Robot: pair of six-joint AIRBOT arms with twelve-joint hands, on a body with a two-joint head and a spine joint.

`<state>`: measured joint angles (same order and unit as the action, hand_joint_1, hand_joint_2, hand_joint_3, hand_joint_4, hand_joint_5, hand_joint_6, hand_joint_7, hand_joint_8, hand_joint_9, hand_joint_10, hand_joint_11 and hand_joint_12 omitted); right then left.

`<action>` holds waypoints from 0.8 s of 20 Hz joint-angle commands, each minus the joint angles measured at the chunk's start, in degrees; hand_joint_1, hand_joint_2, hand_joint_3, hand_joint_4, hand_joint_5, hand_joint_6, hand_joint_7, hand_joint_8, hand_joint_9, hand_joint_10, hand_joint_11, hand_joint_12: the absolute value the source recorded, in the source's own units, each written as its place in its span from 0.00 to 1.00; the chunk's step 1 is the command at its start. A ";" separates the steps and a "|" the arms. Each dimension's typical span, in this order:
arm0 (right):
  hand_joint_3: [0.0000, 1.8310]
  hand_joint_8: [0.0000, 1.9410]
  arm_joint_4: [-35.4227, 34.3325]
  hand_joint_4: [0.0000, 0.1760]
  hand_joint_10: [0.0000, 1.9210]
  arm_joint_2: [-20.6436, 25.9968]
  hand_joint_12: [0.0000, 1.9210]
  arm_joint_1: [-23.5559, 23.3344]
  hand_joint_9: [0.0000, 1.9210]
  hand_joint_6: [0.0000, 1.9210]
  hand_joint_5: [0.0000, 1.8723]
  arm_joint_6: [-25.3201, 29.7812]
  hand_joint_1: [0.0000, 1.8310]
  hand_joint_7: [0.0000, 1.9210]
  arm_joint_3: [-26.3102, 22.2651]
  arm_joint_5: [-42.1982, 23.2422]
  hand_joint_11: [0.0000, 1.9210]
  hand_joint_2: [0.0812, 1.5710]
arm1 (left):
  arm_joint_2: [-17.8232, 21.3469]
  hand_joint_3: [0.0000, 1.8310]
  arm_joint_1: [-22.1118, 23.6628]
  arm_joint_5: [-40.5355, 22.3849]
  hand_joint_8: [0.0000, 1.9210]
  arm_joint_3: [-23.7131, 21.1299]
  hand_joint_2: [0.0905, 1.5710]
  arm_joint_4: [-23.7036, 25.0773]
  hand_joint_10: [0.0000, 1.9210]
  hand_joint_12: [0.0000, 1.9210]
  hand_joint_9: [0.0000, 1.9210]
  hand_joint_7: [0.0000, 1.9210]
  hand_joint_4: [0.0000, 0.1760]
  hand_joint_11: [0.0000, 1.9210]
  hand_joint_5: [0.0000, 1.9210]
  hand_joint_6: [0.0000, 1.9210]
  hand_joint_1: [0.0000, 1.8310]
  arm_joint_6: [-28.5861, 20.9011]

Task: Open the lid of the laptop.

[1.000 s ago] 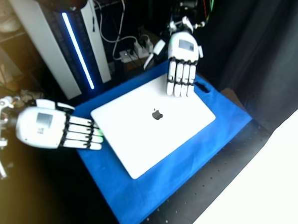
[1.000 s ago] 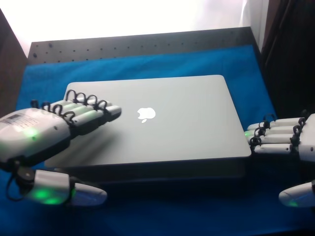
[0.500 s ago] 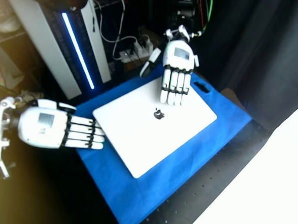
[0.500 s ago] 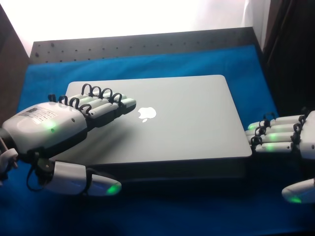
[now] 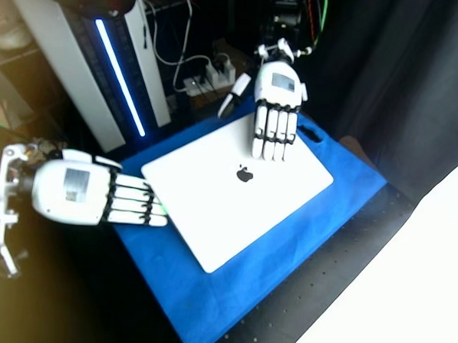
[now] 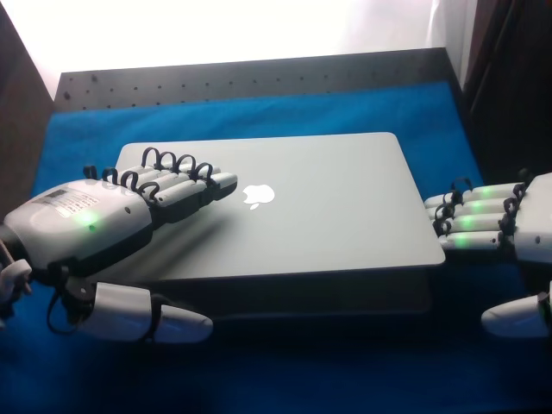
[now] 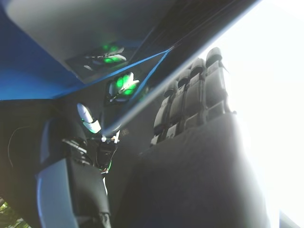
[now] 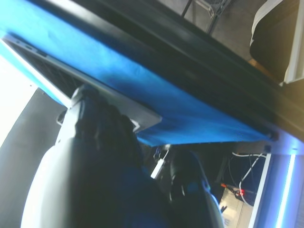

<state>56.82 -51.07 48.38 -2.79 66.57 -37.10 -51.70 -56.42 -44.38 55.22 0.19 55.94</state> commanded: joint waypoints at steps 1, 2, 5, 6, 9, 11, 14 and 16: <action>0.00 0.00 -3.05 0.00 0.00 -1.32 0.00 -0.88 0.00 0.00 0.00 0.25 0.01 0.00 -0.25 -5.38 0.00 0.87 | -0.45 0.00 0.36 -7.17 0.00 0.14 0.58 -0.58 0.00 0.00 0.00 0.00 0.00 0.00 0.00 0.00 0.31 -0.09; 0.00 0.00 -3.03 0.00 0.00 -2.27 0.00 -0.86 0.00 0.00 0.00 0.25 0.02 0.00 -0.07 -5.38 0.00 0.87 | -0.45 0.00 0.36 -7.36 0.00 0.14 0.59 -0.60 0.00 0.00 0.00 0.00 0.00 0.00 0.00 0.00 0.29 -0.09; 0.00 0.00 -2.91 0.00 0.00 -4.87 0.00 -0.43 0.00 0.00 0.00 0.25 0.00 0.00 0.67 -5.35 0.00 0.87 | -0.40 0.00 0.38 -7.92 0.00 0.20 0.58 -0.90 0.00 0.00 0.00 0.00 0.00 0.00 0.00 0.00 0.31 -0.09; 0.00 0.00 -2.91 0.00 0.00 -5.20 0.00 -0.23 0.00 0.00 0.00 0.25 0.00 0.00 0.85 -5.34 0.00 0.87 | -0.36 0.00 0.39 -8.02 0.00 0.23 0.59 -0.90 0.00 0.00 0.00 0.00 0.00 0.00 0.00 0.00 0.32 -0.09; 0.00 0.00 -2.91 0.00 0.00 -6.05 0.00 0.54 0.00 0.00 0.00 0.26 0.00 0.00 1.46 -5.26 0.00 0.88 | -0.18 0.00 0.55 -8.11 0.00 0.27 0.58 -0.86 0.00 0.00 0.00 0.00 0.00 0.00 0.00 0.00 0.32 -0.09; 0.00 0.00 -2.91 0.00 0.00 -6.10 0.00 0.84 0.00 0.00 0.00 0.26 0.00 0.00 1.50 -5.19 0.00 0.87 | -0.02 0.00 0.62 -8.21 0.00 0.30 0.58 -0.87 0.00 0.00 0.00 0.00 0.00 0.00 0.00 0.00 0.30 -0.09; 0.00 0.00 -2.91 0.00 0.00 -6.10 0.00 1.15 0.00 0.00 0.00 0.27 0.00 0.00 1.51 -5.03 0.00 0.87 | -0.24 0.00 1.07 -8.36 0.00 0.68 0.58 -0.87 0.00 0.00 0.00 0.00 0.00 0.00 0.00 0.00 0.29 -0.08; 0.00 0.00 -2.91 0.00 0.00 -6.10 0.00 1.42 0.00 0.00 0.00 0.27 0.00 0.00 1.50 -4.99 0.00 0.87 | -1.04 0.00 2.10 -8.68 0.00 1.35 0.58 -0.91 0.00 0.00 0.00 0.00 0.14 0.00 0.00 0.00 0.29 -0.07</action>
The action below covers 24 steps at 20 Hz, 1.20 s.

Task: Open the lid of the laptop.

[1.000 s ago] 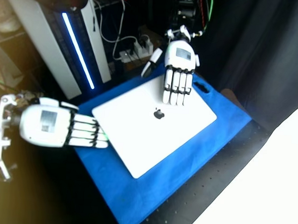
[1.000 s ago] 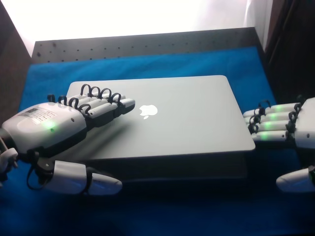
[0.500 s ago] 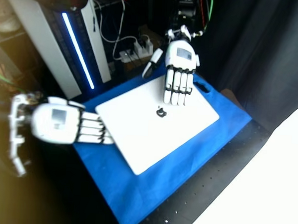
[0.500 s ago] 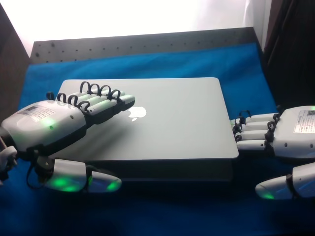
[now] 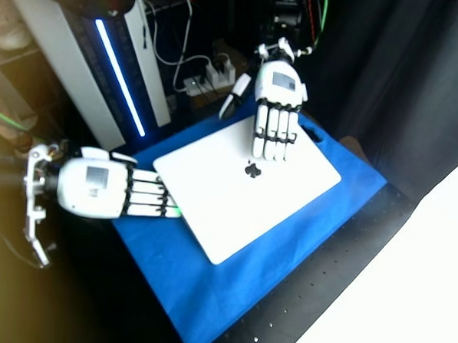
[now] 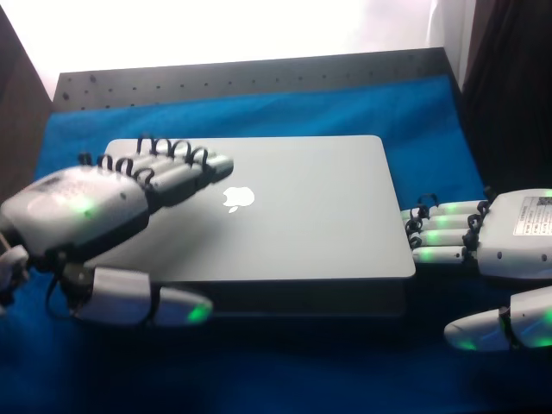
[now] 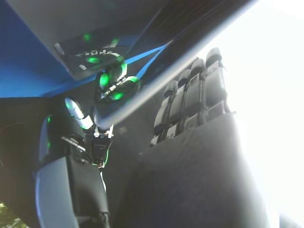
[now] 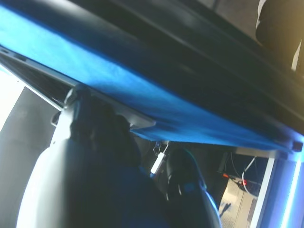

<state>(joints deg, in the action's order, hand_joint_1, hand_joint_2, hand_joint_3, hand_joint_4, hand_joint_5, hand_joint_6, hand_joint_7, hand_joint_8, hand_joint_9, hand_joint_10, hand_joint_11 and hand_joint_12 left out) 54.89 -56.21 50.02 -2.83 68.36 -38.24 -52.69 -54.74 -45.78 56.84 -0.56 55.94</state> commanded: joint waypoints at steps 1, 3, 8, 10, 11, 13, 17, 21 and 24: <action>0.00 0.00 -1.00 0.00 0.00 -0.95 0.00 -0.09 0.00 0.00 0.00 0.32 0.00 0.00 -0.30 -3.84 0.00 0.87 | -0.80 0.00 1.17 -7.21 0.00 0.33 0.58 -0.20 0.00 0.00 0.00 0.00 0.14 0.00 0.00 0.00 0.29 -0.05; 0.00 0.00 -1.02 0.00 0.00 -0.95 0.00 0.02 0.00 0.00 0.00 0.32 0.00 0.00 -0.32 -3.83 0.00 0.87 | -2.71 0.00 3.52 -5.80 0.00 1.89 0.57 -0.17 0.00 0.00 0.00 0.00 0.25 0.00 0.00 0.00 0.33 0.26; 0.00 0.00 -1.22 0.00 0.00 -0.95 0.00 0.02 0.00 0.00 0.00 0.33 0.00 0.00 -0.32 -3.83 0.00 0.87 | -4.84 0.00 6.72 -3.91 0.00 3.24 0.58 -0.17 0.00 0.00 0.00 0.00 0.30 0.00 0.00 0.00 0.46 2.34; 0.00 0.00 -1.27 0.00 0.00 -0.95 0.00 0.02 0.00 0.00 0.00 0.33 0.00 0.00 -0.38 -3.83 0.00 0.88 | -3.50 0.00 6.72 -4.30 0.00 1.96 0.59 1.45 0.00 0.00 0.00 0.00 0.17 0.00 0.00 0.00 0.46 1.51; 0.00 0.00 -1.26 0.00 0.00 -0.95 0.00 0.02 0.00 0.00 0.00 0.33 0.00 0.00 -0.36 -3.83 0.00 0.87 | -1.41 0.00 6.70 -4.46 0.00 0.41 0.60 4.31 0.00 0.00 0.00 0.00 0.16 0.00 0.00 0.00 0.47 -0.25; 0.00 0.00 -1.25 0.00 0.00 -0.95 0.00 0.03 0.00 0.00 0.00 0.33 0.00 0.00 -0.36 -3.81 0.00 0.87 | 0.65 0.00 6.68 -4.78 0.00 -1.22 0.59 7.20 0.00 0.00 0.00 0.00 0.12 0.00 0.00 0.00 0.45 -1.21; 0.00 0.00 -1.28 0.00 0.00 -1.05 0.00 0.10 0.00 0.00 0.00 0.33 0.00 0.00 -0.38 -3.76 0.00 0.87 | 0.70 0.00 6.12 -3.06 0.00 -1.92 0.57 9.14 0.00 0.00 0.00 0.00 0.00 0.00 0.00 0.00 0.44 -1.19; 0.00 0.00 -1.48 0.00 0.00 -1.04 0.00 0.30 0.00 0.00 0.00 0.33 0.00 0.00 -0.41 -3.76 0.00 0.87 | -3.00 0.00 6.72 3.20 0.00 0.84 0.54 8.08 0.00 0.00 0.00 0.00 0.00 0.00 0.00 0.00 0.39 0.39; 0.00 0.00 -1.51 0.00 0.00 -1.04 0.00 0.34 0.00 0.00 0.00 0.33 0.00 0.00 -0.40 -3.76 0.00 0.87 | -4.19 0.00 7.68 5.92 0.00 1.38 0.57 5.06 0.00 0.00 0.00 0.00 0.00 0.00 0.00 0.00 0.43 5.83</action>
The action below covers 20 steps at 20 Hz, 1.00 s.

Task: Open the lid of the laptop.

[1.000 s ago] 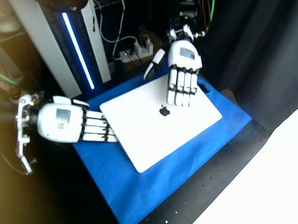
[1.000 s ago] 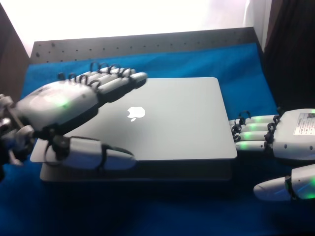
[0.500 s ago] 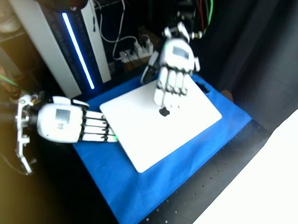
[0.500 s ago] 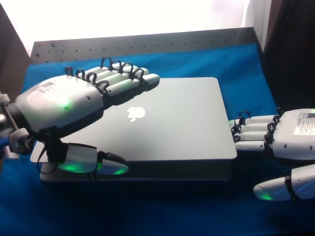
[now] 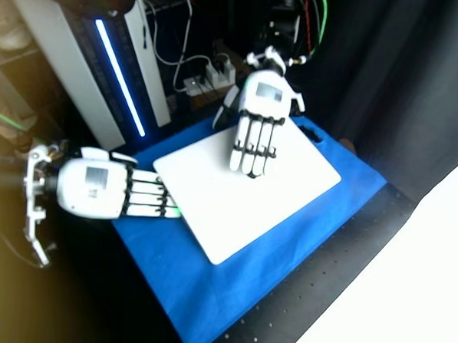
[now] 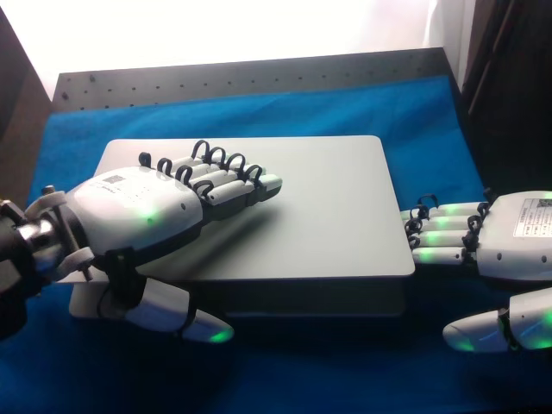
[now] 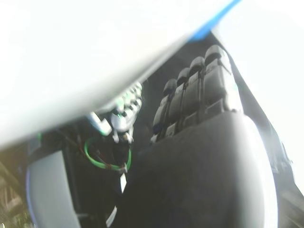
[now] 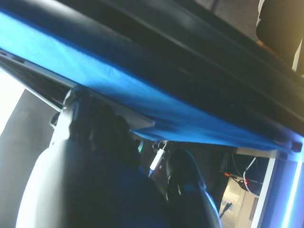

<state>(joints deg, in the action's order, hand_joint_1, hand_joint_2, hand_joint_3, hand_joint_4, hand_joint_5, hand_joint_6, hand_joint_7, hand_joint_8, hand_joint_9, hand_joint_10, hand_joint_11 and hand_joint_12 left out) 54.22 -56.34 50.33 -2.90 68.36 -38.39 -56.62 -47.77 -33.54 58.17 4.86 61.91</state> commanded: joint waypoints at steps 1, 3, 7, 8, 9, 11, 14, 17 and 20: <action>0.00 0.00 -0.83 0.00 0.00 -0.91 0.00 0.08 0.00 0.00 0.00 0.39 0.00 0.00 -0.41 -3.61 0.00 0.88 | -0.43 0.00 1.24 -5.91 0.00 0.35 0.57 -0.71 0.00 0.00 0.00 0.00 0.00 0.00 0.00 0.00 0.44 0.58; 0.00 0.00 -0.83 0.00 0.00 -0.91 0.00 0.15 0.00 0.00 0.00 0.39 0.00 0.00 -0.41 -3.61 0.00 0.87 | -0.49 0.00 2.33 -6.69 0.00 0.66 0.58 -2.11 0.00 0.00 0.00 0.00 0.00 0.00 0.00 0.00 0.44 2.00; 0.00 0.00 -0.83 0.00 0.00 -0.98 0.00 0.48 0.00 0.00 0.00 0.39 0.00 0.00 -0.40 -3.61 0.00 0.87 | -0.69 0.01 6.10 -7.71 0.00 1.36 0.60 -3.14 0.00 0.00 0.00 0.00 0.00 0.00 0.00 0.00 0.44 4.74; 0.00 0.00 -0.83 0.00 0.00 -0.99 0.00 0.50 0.00 0.00 0.00 0.39 0.00 0.00 -0.39 -3.61 0.00 0.87 | -0.85 0.01 6.83 -7.93 0.00 1.59 0.60 -3.18 0.00 0.00 0.00 0.00 0.00 0.00 0.00 0.00 0.45 5.01; 0.00 0.00 -0.83 0.00 0.00 -1.00 0.00 0.51 0.00 0.00 0.00 0.39 0.00 0.00 -0.38 -3.61 0.00 0.87 | -1.07 0.01 7.40 -8.40 0.00 1.89 0.60 -3.49 0.00 0.00 0.00 0.00 0.00 0.00 0.00 0.00 0.45 5.23; 0.00 0.00 -0.82 0.00 0.00 -1.00 0.00 0.51 0.00 0.00 0.00 0.39 0.00 0.00 -0.36 -3.61 0.00 0.87 | -1.24 0.01 8.03 -9.87 0.00 2.40 0.61 -4.28 0.00 0.00 0.00 0.00 0.15 0.00 0.00 0.00 0.42 5.24; 0.00 0.00 -0.79 0.00 0.00 -1.00 0.00 0.51 0.00 0.00 0.00 0.39 0.02 0.00 -0.31 -3.61 0.00 0.87 | -1.30 0.00 11.03 -10.93 0.00 3.72 0.62 -4.71 0.00 0.00 0.00 0.00 0.12 0.00 0.00 0.00 0.44 5.24; 0.00 0.00 -0.77 0.00 0.00 -1.03 0.00 0.51 0.00 0.00 0.00 0.39 0.02 0.00 -0.26 -3.61 0.00 0.87 | -2.08 0.00 13.65 -11.64 0.00 5.45 0.60 -5.64 0.00 0.00 0.00 0.00 0.08 0.00 0.00 0.00 0.47 5.24; 0.00 0.00 -0.74 0.00 0.00 -1.13 0.00 0.51 0.00 0.00 0.00 0.39 0.02 0.00 -0.09 -3.61 0.00 0.87 | -3.13 0.00 15.61 -11.65 0.00 6.58 0.61 -7.41 0.00 0.00 0.00 0.00 0.01 0.00 0.00 0.00 0.44 7.19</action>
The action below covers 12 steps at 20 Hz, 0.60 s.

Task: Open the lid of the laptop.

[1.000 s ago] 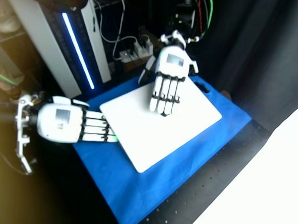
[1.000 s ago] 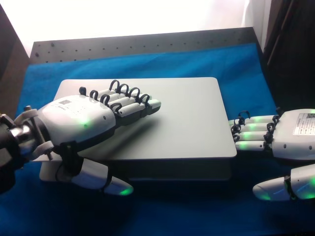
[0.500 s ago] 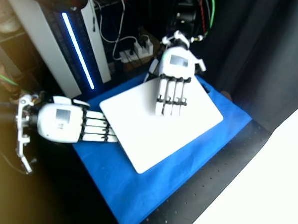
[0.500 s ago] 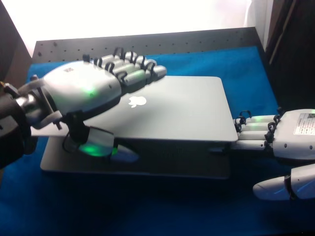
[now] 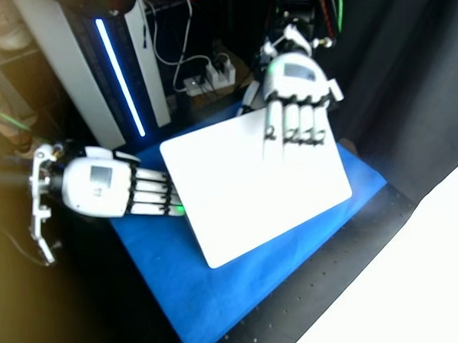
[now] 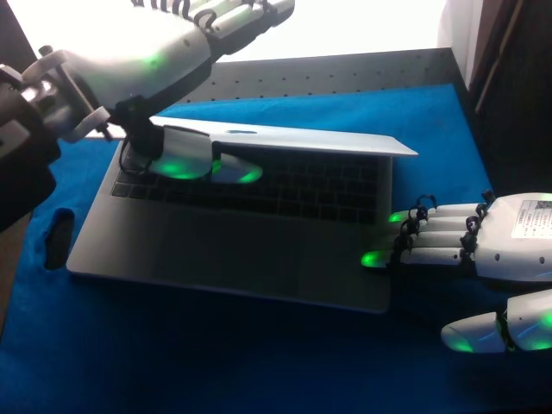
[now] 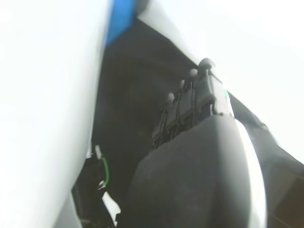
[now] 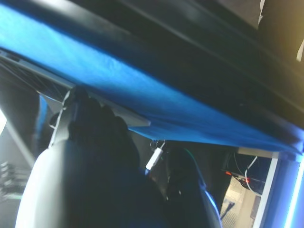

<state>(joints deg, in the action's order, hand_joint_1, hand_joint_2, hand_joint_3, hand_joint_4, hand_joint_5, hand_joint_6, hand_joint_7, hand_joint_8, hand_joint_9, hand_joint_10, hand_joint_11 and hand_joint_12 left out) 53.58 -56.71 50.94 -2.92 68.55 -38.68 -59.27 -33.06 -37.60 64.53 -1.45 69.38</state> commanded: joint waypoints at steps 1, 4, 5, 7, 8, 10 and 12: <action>0.00 0.00 -0.10 0.00 0.00 -0.78 0.00 -0.10 0.00 0.00 0.00 0.41 0.03 0.00 -0.25 -3.32 0.00 0.87 | -1.03 0.00 1.94 -7.23 0.00 0.63 0.62 -1.73 0.00 0.00 0.00 0.00 0.13 0.00 0.00 0.00 0.43 1.09; 0.00 0.00 -0.02 0.00 0.00 -0.83 0.00 -0.10 0.00 0.00 0.00 0.41 0.01 0.00 -0.19 -3.32 0.00 0.88 | -2.84 0.00 4.98 -5.12 0.00 2.87 0.59 -2.52 0.00 0.00 0.00 0.00 0.20 0.00 0.03 0.01 0.52 2.35; 0.00 0.00 0.01 0.00 0.00 -0.87 0.00 -0.10 0.00 0.00 0.00 0.41 0.00 0.00 -0.09 -3.32 0.00 0.88 | -3.37 0.00 5.76 -4.52 0.00 3.72 0.57 -2.96 0.00 0.00 0.00 0.00 0.11 0.00 0.03 0.01 0.53 2.35; 0.00 0.00 0.04 0.00 0.00 -1.10 0.00 -0.10 0.00 0.00 0.00 0.41 0.00 0.00 0.37 -3.33 0.00 0.88 | -4.78 0.00 7.36 -2.57 0.00 6.04 0.57 -4.18 0.00 0.00 0.00 0.00 0.22 0.00 0.03 0.01 0.49 2.35; 0.00 0.00 0.04 0.00 0.00 -1.17 0.00 -0.10 0.00 0.00 0.00 0.41 0.01 0.00 0.53 -3.33 0.00 0.88 | -5.66 0.00 8.20 -1.60 0.00 7.27 0.57 -4.85 0.00 0.00 0.00 0.00 0.33 0.01 0.02 0.00 0.47 2.35; 0.00 0.00 0.06 0.00 0.00 -1.22 0.00 -0.10 0.00 0.00 0.00 0.41 0.01 0.00 0.74 -3.33 0.00 0.88 | -7.34 0.00 9.74 0.57 0.03 9.84 0.58 -5.99 0.00 0.22 0.06 0.04 0.49 0.00 0.06 0.00 0.46 2.35; 0.00 0.00 0.08 0.00 0.00 -1.37 0.00 -0.10 0.00 0.00 0.00 0.41 0.01 0.00 1.00 -3.34 0.00 0.88 | -9.02 0.00 10.98 2.90 0.01 12.23 0.63 -7.09 0.01 0.18 0.04 0.06 0.36 0.00 0.10 0.00 0.47 3.05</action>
<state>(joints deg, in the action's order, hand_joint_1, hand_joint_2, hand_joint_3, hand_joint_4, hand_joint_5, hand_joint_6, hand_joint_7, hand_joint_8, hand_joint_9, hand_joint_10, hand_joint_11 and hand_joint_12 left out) 54.04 -57.45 50.94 -2.90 69.71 -39.66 -68.38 -22.52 -29.78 77.34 -8.93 72.58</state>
